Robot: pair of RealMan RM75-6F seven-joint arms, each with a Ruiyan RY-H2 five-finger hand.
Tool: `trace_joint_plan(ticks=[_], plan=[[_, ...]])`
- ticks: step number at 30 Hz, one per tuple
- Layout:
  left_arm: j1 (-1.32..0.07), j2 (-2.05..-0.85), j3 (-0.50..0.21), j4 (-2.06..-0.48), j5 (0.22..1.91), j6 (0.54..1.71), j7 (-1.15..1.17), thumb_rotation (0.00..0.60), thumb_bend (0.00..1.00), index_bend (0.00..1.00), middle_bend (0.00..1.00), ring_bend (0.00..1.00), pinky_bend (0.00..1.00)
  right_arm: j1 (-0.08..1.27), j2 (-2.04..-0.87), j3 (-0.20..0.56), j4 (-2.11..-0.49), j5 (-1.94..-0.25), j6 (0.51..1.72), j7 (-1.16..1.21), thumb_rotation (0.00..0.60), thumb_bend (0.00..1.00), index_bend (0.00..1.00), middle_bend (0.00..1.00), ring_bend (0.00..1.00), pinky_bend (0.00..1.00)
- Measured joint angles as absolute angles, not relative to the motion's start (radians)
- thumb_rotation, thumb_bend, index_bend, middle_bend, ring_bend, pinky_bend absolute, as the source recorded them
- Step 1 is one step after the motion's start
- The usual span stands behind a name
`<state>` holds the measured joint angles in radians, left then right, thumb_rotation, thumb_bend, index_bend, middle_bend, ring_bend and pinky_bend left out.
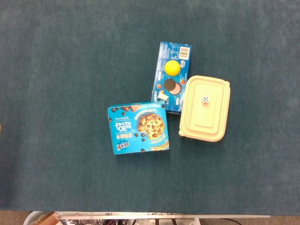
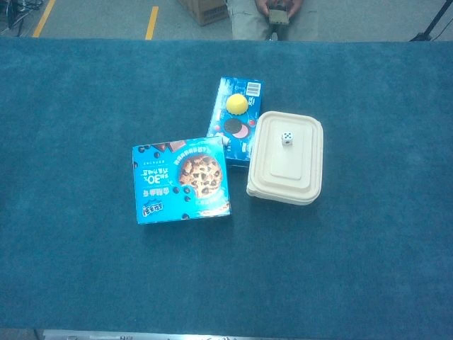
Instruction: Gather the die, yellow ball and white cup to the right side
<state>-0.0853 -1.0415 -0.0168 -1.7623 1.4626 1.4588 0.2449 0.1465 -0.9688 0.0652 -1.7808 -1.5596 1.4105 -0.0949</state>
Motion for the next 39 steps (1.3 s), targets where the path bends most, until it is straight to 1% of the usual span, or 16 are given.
trace_joint_plan(ticks=[5,8,10,12,15,18,22,27,32,36,39], plan=[[-0.078,-1.035,-0.01,-1.759,1.473,1.466,0.234,0.6,0.29,0.37,0.41,0.33,0.26,0.215,-0.955,0.104,-1.835,-1.583,1.367,-0.166,0.6,0.03,0.47,0.39,0.24,0.3],[-0.072,-1.031,-0.007,-1.752,1.474,1.471,0.229,0.6,0.29,0.37,0.41,0.33,0.26,0.266,-0.952,0.123,-1.865,-1.582,1.315,-0.212,0.6,0.03,0.48,0.37,0.21,0.3],[-0.069,-1.026,-0.006,-1.749,1.47,1.472,0.228,0.6,0.29,0.37,0.41,0.33,0.26,0.305,-0.95,0.136,-1.89,-1.569,1.262,-0.242,0.6,0.07,0.48,0.36,0.19,0.3],[-0.066,-1.022,-0.005,-1.746,1.469,1.473,0.221,0.6,0.29,0.37,0.41,0.33,0.26,0.341,-0.951,0.149,-1.908,-1.55,1.21,-0.274,0.6,0.13,0.48,0.36,0.18,0.3],[-0.062,-1.017,-0.003,-1.74,1.467,1.474,0.209,0.6,0.29,0.37,0.41,0.33,0.26,0.407,-0.963,0.173,-1.936,-1.501,1.126,-0.333,0.6,0.18,0.49,0.35,0.17,0.31],[-0.059,-1.015,-0.001,-1.735,1.466,1.474,0.199,0.6,0.29,0.37,0.41,0.33,0.26,0.471,-0.991,0.197,-1.955,-1.447,1.06,-0.386,0.6,0.2,0.51,0.35,0.17,0.3],[-0.054,-1.017,0.0,-1.727,1.462,1.475,0.188,0.6,0.29,0.37,0.4,0.33,0.26,0.541,-1.042,0.217,-1.964,-1.381,0.999,-0.444,0.6,0.2,0.52,0.35,0.15,0.24],[-0.049,-1.019,0.0,-1.716,1.453,1.472,0.178,0.6,0.29,0.37,0.4,0.33,0.26,0.603,-1.106,0.22,-1.958,-1.299,0.945,-0.497,0.6,0.2,0.52,0.35,0.15,0.22],[-0.049,-1.023,0.002,-1.704,1.449,1.461,0.163,0.6,0.29,0.37,0.4,0.33,0.26,0.657,-1.176,0.208,-1.919,-1.226,0.911,-0.562,0.6,0.19,0.52,0.35,0.14,0.2],[-0.052,-1.027,0.003,-1.696,1.449,1.452,0.15,0.6,0.29,0.37,0.4,0.33,0.25,0.686,-1.22,0.192,-1.886,-1.195,0.903,-0.624,0.6,0.13,0.52,0.33,0.1,0.15],[-0.05,-1.028,0.003,-1.691,1.45,1.452,0.144,0.6,0.29,0.37,0.4,0.33,0.25,0.711,-1.254,0.175,-1.861,-1.171,0.9,-0.673,0.6,0.13,0.5,0.3,0.08,0.1]])
